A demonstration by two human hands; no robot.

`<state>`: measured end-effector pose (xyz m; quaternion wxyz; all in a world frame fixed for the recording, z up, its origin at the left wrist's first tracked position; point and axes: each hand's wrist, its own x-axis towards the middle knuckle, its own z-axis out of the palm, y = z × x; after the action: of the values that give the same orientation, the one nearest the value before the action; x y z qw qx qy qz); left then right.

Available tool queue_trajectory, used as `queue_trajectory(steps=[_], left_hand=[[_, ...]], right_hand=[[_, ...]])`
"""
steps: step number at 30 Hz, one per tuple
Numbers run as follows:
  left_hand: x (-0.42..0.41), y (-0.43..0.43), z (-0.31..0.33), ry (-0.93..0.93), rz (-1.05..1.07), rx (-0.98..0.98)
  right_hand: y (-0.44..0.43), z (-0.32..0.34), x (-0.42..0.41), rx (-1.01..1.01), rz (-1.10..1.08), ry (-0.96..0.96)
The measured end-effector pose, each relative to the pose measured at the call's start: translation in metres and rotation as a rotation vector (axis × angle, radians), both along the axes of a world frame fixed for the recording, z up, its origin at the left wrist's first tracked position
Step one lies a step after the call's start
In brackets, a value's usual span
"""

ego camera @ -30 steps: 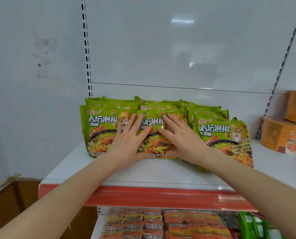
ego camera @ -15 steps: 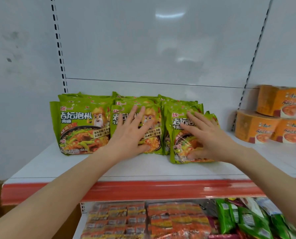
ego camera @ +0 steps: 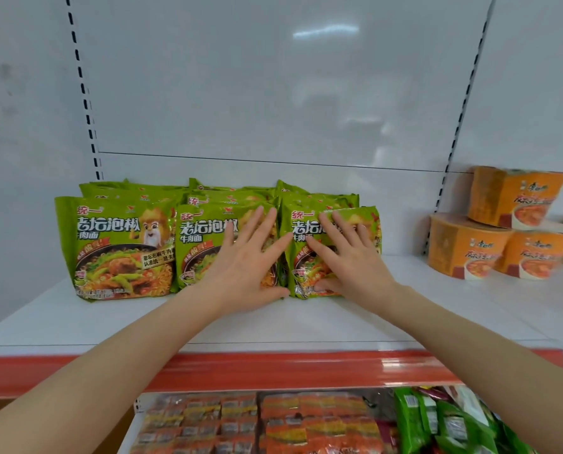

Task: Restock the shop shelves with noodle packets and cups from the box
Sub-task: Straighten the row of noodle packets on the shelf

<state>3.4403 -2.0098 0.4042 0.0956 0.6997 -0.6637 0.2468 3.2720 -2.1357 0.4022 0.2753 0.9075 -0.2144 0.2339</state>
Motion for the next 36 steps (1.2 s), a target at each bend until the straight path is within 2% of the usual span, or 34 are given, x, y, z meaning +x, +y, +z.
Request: queue_trajectory(steps=[3, 6, 8, 11, 16, 19, 21, 24, 27, 30, 36], left_hand=[[-0.012, -0.013, -0.003, -0.102, -0.031, -0.031], [-0.021, -0.018, -0.002, -0.103, 0.009, -0.02], [-0.023, -0.02, -0.004, -0.064, 0.058, 0.036], [-0.024, -0.02, -0.006, -0.033, 0.067, 0.019], [-0.026, -0.024, -0.005, 0.02, 0.082, 0.022], [-0.032, -0.028, -0.003, 0.038, 0.118, 0.018], [-0.036, -0.03, -0.004, 0.025, 0.145, 0.016], [-0.035, -0.033, -0.01, 0.025, 0.133, -0.028], [-0.03, -0.037, -0.013, -0.008, 0.096, -0.062], [-0.025, -0.041, -0.017, -0.018, 0.082, -0.065], [-0.024, -0.041, -0.018, -0.011, 0.078, -0.042]], right_hand=[[-0.001, 0.001, -0.005, 0.133, 0.096, -0.042], [-0.006, 0.003, -0.019, 0.306, 0.214, -0.148], [-0.013, 0.007, -0.027, 0.271, 0.168, -0.211], [-0.018, 0.01, -0.027, 0.436, -0.044, -0.165], [-0.023, 0.008, -0.022, 0.456, 0.102, -0.161], [-0.027, 0.021, -0.029, 0.619, 0.262, -0.481], [-0.04, 0.033, -0.023, 0.786, 0.239, -0.667], [-0.059, 0.042, -0.003, 1.097, 0.219, -0.769], [-0.072, 0.04, 0.012, 1.284, 0.276, -0.839], [-0.081, 0.036, 0.023, 1.34, 0.345, -0.834], [-0.085, 0.034, 0.024, 1.314, 0.394, -0.804]])
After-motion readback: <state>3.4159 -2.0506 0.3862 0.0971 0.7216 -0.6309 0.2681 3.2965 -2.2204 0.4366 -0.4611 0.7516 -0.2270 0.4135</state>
